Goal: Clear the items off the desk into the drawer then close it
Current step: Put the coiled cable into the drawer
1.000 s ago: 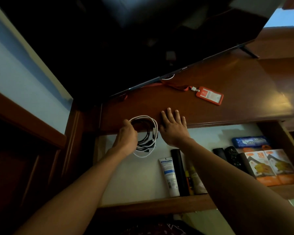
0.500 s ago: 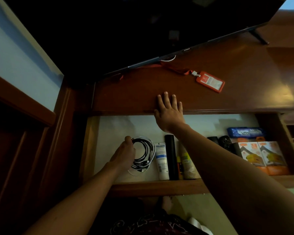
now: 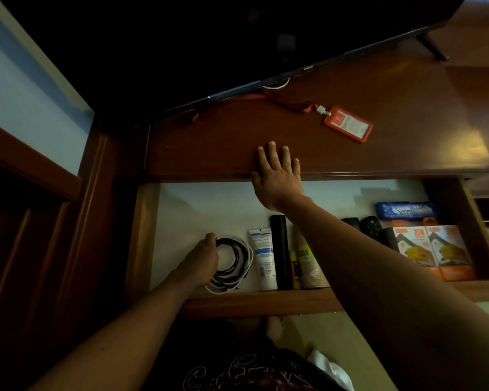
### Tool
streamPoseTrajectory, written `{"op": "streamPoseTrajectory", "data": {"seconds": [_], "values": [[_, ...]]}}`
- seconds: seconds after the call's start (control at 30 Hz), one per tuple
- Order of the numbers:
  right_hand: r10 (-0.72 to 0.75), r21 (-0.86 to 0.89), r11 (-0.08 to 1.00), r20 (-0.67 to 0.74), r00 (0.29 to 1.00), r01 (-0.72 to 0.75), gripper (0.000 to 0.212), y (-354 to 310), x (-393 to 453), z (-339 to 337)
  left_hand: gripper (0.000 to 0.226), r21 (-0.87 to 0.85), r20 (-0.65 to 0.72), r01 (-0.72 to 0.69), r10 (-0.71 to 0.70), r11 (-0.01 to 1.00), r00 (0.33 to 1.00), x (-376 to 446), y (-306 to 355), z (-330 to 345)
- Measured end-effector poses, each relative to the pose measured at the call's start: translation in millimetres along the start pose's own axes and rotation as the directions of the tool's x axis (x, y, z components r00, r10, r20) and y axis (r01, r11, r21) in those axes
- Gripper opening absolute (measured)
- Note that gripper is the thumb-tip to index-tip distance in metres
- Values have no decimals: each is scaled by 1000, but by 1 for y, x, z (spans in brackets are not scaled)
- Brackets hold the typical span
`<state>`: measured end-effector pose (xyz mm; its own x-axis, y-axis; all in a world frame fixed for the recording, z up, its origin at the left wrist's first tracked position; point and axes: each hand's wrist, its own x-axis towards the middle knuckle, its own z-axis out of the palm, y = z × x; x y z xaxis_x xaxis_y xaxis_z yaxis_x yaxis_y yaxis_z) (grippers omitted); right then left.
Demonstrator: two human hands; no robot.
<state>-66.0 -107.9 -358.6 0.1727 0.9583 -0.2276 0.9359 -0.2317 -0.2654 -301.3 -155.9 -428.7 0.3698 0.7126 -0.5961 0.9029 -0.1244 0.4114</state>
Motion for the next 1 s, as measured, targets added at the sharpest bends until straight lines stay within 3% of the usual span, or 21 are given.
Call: {"op": "streamPoseTrajectory", "data": {"seconds": [0.13, 0.4, 0.67, 0.8, 1.0], "values": [[0, -2, 1000, -2, 1000, 0, 66, 0, 0, 0, 29, 96, -31, -12, 15, 995, 999, -4, 3, 7], [7, 10, 1000, 4, 1000, -7, 66, -2, -1, -1, 40, 245, -137, 116, -84, 963, 987, -9, 18, 8], [8, 14, 1000, 9, 1000, -8, 66, 0, -1, -3, 49, 150, -40, 129, -124, 980, 991, -4, 28, 5], [-4, 6, 1000, 25, 1000, 3, 68, 1, -2, -5, 46, 119, -6, 98, -98, 988, 995, -2, 22, -3], [-9, 14, 1000, 38, 999, 9, 69, 2, -3, -8, 38, 156, -125, -20, 40, 988, 991, -4, 37, -36]]}}
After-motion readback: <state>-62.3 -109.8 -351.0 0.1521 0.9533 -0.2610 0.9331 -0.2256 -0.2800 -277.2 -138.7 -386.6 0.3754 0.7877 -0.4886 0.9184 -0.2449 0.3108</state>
